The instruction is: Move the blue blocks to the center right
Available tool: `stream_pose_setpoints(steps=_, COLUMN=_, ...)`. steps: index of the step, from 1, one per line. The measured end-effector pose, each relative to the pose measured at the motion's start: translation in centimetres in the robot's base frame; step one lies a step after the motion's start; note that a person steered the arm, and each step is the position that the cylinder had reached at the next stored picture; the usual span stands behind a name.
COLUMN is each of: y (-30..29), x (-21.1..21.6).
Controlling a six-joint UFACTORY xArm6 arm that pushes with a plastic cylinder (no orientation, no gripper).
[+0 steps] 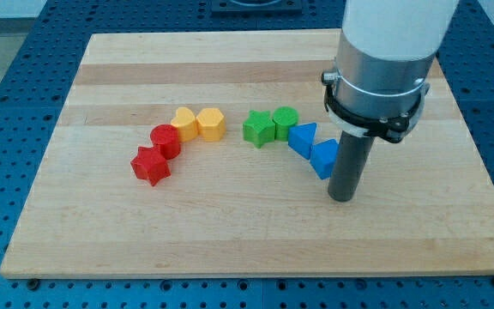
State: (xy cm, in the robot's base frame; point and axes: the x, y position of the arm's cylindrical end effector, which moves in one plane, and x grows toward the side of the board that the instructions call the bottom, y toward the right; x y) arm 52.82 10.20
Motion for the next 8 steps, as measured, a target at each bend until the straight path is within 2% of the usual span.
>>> stream_pose_setpoints(steps=1, y=0.0, x=0.0)
stream_pose_setpoints(steps=3, y=-3.0, x=4.2)
stream_pose_setpoints(steps=5, y=-4.4, x=-0.5)
stream_pose_setpoints(steps=7, y=0.2, x=-7.4)
stream_pose_setpoints(steps=8, y=1.6, x=-8.0)
